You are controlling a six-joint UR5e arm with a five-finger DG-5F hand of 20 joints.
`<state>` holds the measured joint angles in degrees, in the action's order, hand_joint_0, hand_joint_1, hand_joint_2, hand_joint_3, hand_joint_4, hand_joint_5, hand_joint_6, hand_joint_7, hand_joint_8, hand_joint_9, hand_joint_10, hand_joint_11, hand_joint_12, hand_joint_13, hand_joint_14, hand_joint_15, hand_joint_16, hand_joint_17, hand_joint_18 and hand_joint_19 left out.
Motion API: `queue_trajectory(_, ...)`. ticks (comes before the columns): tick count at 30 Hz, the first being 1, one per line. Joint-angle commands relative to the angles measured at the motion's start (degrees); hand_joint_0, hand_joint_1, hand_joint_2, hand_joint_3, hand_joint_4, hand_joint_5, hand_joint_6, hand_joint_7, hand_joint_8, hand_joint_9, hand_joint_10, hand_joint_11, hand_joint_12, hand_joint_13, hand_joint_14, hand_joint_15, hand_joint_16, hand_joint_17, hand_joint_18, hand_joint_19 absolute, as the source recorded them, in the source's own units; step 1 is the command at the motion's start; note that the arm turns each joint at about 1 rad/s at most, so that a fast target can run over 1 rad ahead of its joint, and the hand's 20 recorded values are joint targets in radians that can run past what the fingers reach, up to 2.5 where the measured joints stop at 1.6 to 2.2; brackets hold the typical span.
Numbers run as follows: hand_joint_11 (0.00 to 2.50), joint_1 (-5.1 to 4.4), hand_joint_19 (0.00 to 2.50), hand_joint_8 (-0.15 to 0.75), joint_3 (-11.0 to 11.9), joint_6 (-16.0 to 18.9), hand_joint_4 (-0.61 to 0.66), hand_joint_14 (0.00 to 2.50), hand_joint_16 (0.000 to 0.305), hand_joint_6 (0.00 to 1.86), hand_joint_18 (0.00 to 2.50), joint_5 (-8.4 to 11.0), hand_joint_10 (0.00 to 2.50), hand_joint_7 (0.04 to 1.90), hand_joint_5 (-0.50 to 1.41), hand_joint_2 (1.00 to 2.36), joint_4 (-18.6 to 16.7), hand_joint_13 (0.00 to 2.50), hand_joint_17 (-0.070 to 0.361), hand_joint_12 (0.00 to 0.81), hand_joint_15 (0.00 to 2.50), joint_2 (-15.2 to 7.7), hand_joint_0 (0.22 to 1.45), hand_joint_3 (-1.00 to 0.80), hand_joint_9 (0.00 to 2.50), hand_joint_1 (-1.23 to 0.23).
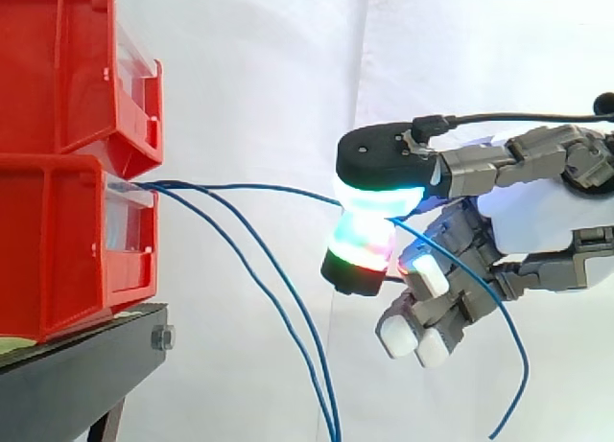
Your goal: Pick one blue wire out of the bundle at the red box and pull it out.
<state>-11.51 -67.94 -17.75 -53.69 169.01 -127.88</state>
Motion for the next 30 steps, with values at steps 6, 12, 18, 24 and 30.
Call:
queue_trajectory(6, 0.68, -0.09, 0.57, 0.297, 0.00, 0.00, 0.02, 0.01, 0.060, 0.88, 0.86, -0.01, 0.02, 1.25, -0.07, 1.00, 0.00, 1.01, 0.134, 0.427, 0.46, 0.00, 0.60, -0.07, 1.35, -0.76)
queue_trajectory(12, 0.68, -0.09, 0.58, 0.299, 0.00, 0.00, 0.02, 0.01, 0.060, 0.88, 0.87, 0.07, 0.02, 1.25, -0.07, 1.01, 0.00, 1.01, 0.135, 0.429, 0.46, 0.00, 0.60, -0.07, 1.35, -0.76)
queue_trajectory(18, 0.68, 0.00, 0.58, 0.304, 0.00, 0.00, 0.02, 0.01, 0.060, 0.88, 0.88, 0.07, 0.02, 1.24, -0.07, 1.00, 0.00, 1.01, 0.135, 0.431, 0.46, 0.00, 0.61, -0.07, 1.36, -0.76)
queue_trajectory(24, 0.67, 0.00, 0.57, 0.305, 0.00, 0.00, 0.02, 0.01, 0.060, 0.88, 0.87, 0.07, 0.02, 1.25, -0.07, 1.00, 0.00, 1.02, 0.135, 0.428, 0.46, 0.09, 0.61, -0.07, 1.36, -0.76)
queue_trajectory(30, 0.68, 0.00, 0.58, 0.303, 0.00, 0.00, 0.02, 0.02, 0.060, 0.88, 0.87, 0.07, 0.02, 1.24, -0.07, 1.00, 0.00, 1.02, 0.134, 0.427, 0.46, 0.00, 0.60, -0.07, 1.36, -0.76)
